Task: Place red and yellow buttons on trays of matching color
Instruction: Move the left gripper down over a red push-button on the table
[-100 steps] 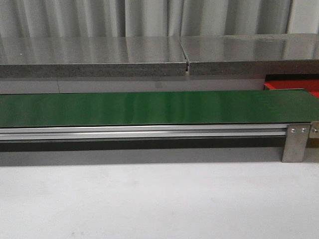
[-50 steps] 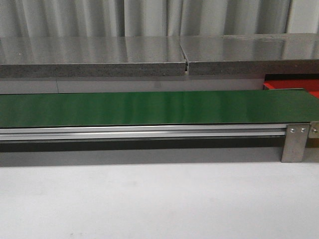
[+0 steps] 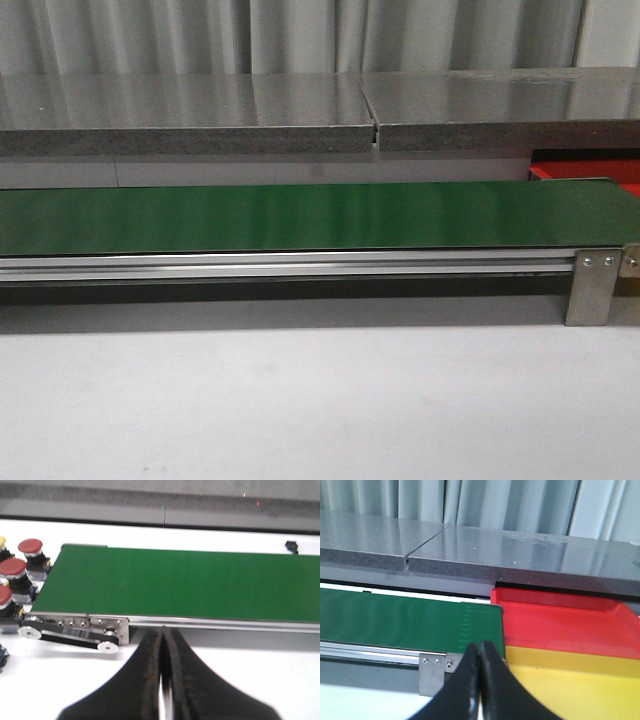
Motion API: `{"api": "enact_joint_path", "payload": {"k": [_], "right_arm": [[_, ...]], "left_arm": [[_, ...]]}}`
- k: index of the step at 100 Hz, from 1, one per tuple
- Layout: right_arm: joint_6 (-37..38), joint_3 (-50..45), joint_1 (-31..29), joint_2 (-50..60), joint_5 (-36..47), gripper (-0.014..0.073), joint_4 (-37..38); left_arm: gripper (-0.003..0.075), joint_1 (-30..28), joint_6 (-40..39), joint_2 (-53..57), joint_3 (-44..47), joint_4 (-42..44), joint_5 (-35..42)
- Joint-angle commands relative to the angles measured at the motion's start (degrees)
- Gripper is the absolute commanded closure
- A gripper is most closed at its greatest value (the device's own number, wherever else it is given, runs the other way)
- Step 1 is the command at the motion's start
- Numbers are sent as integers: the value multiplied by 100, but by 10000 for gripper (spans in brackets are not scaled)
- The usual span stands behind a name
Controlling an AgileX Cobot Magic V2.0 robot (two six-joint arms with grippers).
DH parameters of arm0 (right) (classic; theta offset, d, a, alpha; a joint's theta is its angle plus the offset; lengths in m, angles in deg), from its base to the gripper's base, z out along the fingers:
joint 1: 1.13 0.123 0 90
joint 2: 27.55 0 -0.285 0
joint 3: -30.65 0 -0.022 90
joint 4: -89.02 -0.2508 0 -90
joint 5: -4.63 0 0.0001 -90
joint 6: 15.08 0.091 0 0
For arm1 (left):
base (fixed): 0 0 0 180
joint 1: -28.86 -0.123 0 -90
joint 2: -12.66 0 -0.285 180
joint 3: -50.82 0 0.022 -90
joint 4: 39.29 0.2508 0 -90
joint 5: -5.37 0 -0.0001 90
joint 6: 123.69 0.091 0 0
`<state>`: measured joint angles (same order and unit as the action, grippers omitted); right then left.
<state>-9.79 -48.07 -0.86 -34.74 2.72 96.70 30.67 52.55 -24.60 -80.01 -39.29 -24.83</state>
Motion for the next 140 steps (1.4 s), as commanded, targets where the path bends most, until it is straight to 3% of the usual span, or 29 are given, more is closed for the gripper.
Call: {"api": "enact_joint_path", "payload": {"k": [1, 32, 70, 82, 99, 106, 111, 129, 140], "right_arm": [[-25, 53, 18, 84, 437, 661, 70], [-25, 53, 18, 84, 437, 661, 70], [-25, 53, 18, 84, 437, 661, 70], [-25, 53, 18, 84, 437, 661, 70], [-25, 53, 18, 84, 437, 661, 70], [-25, 53, 18, 84, 437, 661, 70], [-25, 53, 18, 84, 437, 661, 70], [-25, 53, 18, 84, 437, 661, 70], [-25, 53, 18, 84, 437, 661, 70]], "left_arm": [[739, -15, -46, -553, -525, 0, -9], [739, -15, -46, -1629, -678, -289, -230], [720, -15, -46, -1846, -678, -293, -416], [570, -15, -46, -1846, -678, -293, -511], [140, -15, -46, -1846, -678, -293, -590], [32, -15, -46, -1846, -678, -304, -590], [16, -15, -46, -1846, -678, -318, -590], [70, -15, -56, -1846, -678, -347, -618], [69, -54, -693, -1870, -678, -60, -522]]}}
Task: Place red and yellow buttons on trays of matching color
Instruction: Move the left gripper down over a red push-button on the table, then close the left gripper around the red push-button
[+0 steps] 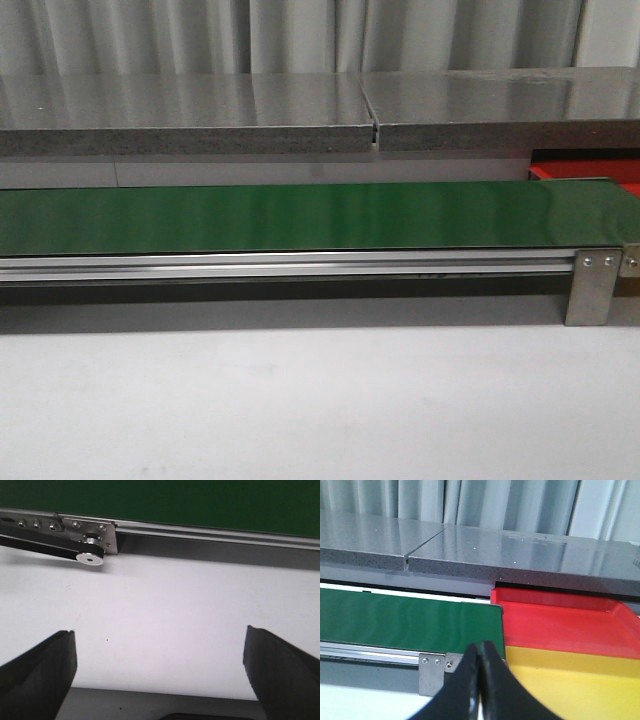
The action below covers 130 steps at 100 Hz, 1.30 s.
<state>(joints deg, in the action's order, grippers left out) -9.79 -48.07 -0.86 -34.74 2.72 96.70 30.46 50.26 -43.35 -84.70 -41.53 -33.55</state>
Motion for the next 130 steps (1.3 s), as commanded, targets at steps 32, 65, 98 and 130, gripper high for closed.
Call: {"api": "enact_joint_path", "payload": {"k": [32, 65, 98, 130], "right_arm": [[-25, 53, 18, 84, 437, 661, 70], [-25, 53, 18, 84, 437, 661, 70], [-25, 53, 18, 84, 437, 661, 70], [-25, 53, 18, 84, 437, 661, 70]], "left_arm": [[69, -1720, -1146, -748, -439, 564, 708], [70, -3234, -1146, -2200, -1202, 531, 758], [71, -3303, -1135, -3639, -2083, 567, 825], [83, -3303, -1135, -4530, -2767, 643, 812]]}}
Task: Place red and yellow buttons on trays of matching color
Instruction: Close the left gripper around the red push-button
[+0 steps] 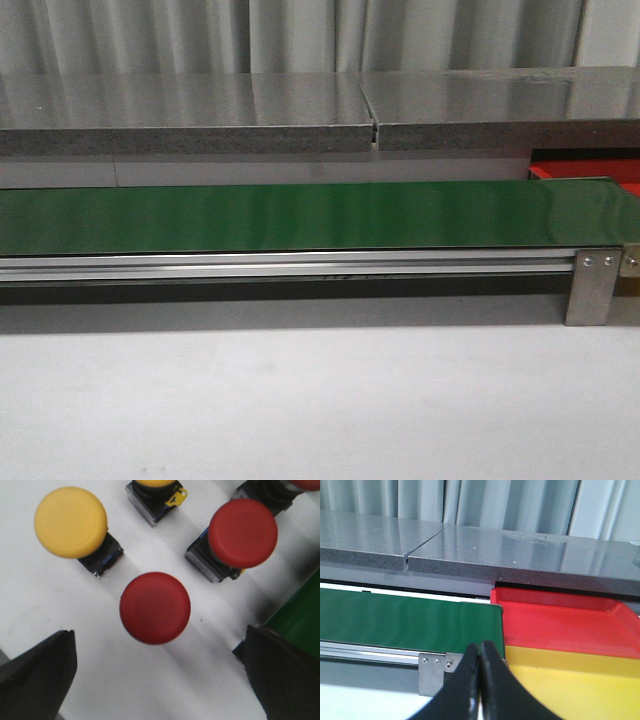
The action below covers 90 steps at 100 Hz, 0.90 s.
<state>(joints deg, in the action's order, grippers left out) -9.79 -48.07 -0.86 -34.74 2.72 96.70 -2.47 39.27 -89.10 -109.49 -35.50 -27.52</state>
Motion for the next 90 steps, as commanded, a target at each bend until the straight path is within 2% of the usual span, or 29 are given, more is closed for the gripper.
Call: {"api": "enact_joint_path", "payload": {"k": [1, 31, 60, 67, 74, 90], "right_arm": [[-25, 53, 18, 84, 437, 661, 70], [-25, 53, 18, 84, 437, 661, 70], [-25, 53, 18, 84, 437, 661, 70], [-25, 53, 18, 84, 437, 661, 70], [-25, 53, 18, 84, 437, 661, 70], [-25, 53, 18, 84, 437, 661, 70]], "left_arm": [[83, -10, -36, 30, -297, 34, 210], [83, -10, -36, -510, -689, 129, 220], [95, -10, -36, -655, -708, 129, 220], [140, -10, -36, -681, -708, 129, 220], [223, -10, -36, -681, -708, 129, 255], [514, -10, -36, -681, -708, 129, 293]]}}
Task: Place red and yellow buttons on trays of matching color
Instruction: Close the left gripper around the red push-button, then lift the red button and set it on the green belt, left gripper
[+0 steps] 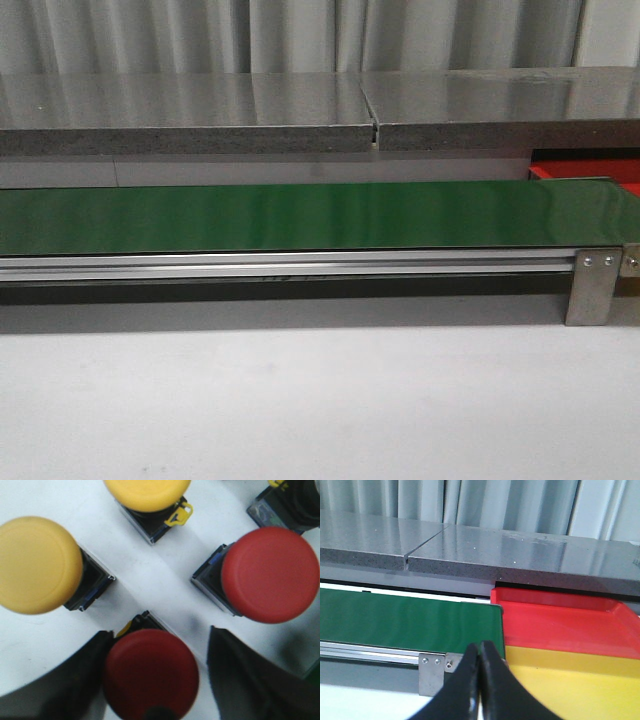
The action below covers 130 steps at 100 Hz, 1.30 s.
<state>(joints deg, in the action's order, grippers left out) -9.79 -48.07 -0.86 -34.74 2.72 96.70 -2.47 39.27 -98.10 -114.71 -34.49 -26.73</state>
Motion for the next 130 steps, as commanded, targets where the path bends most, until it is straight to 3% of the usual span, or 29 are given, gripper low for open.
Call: {"api": "enact_joint_path", "payload": {"k": [1, 15, 55, 81, 106, 130], "right_arm": [[-25, 53, 18, 84, 437, 661, 70], [-25, 53, 18, 84, 437, 661, 70], [-25, 53, 18, 84, 437, 661, 70], [-25, 53, 18, 84, 437, 661, 70], [-25, 53, 18, 84, 437, 661, 70], [-25, 53, 18, 84, 437, 661, 70]], "left_arm": [[540, -10, -36, 219, -187, 28, 214], [740, -10, -36, 244, -187, 28, 80], [739, 62, 133, 1194, -187, 28, -624], [739, 756, 598, 2114, -200, 28, -709], [739, 1452, 635, 1952, -592, -31, -722], [739, 1726, 726, 1377, -1139, -152, -731]]}}
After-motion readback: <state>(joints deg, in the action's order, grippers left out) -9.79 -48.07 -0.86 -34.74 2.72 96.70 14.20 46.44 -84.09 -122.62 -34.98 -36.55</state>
